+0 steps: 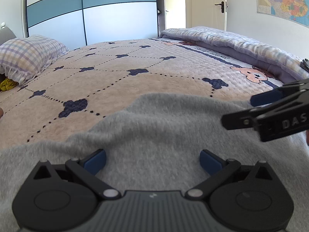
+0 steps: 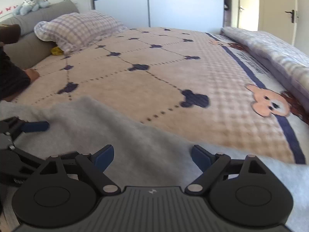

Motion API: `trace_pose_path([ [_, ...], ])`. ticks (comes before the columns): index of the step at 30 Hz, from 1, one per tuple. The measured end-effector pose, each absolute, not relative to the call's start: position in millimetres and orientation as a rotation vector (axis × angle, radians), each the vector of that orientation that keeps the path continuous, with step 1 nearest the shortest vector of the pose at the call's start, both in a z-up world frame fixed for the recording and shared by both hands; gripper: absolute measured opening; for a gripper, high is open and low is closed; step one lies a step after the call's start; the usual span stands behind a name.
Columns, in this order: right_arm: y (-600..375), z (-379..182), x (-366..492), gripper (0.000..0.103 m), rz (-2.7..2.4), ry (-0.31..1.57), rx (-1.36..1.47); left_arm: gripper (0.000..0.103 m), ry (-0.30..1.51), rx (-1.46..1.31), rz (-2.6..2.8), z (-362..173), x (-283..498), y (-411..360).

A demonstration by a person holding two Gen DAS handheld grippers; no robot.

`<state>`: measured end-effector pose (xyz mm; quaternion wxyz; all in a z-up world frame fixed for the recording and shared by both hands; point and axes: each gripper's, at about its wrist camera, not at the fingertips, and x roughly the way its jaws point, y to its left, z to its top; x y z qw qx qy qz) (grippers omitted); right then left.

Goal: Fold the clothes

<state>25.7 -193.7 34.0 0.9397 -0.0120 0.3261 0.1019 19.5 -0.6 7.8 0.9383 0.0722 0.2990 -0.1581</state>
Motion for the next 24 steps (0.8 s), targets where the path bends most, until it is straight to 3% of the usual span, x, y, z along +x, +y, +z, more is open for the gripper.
trace_pose_path([
  [4, -179.3, 17.5, 40.5, 0.093, 0.19, 0.716, -0.137, 0.103, 0.611, 0.159, -0.319, 7.6, 19.4, -2.1],
  [24, -234.8, 16.1, -13.3, 0.097, 0.066, 0.693, -0.063, 0.103, 0.61, 0.152, -0.322, 7.4, 19.6, -0.7],
])
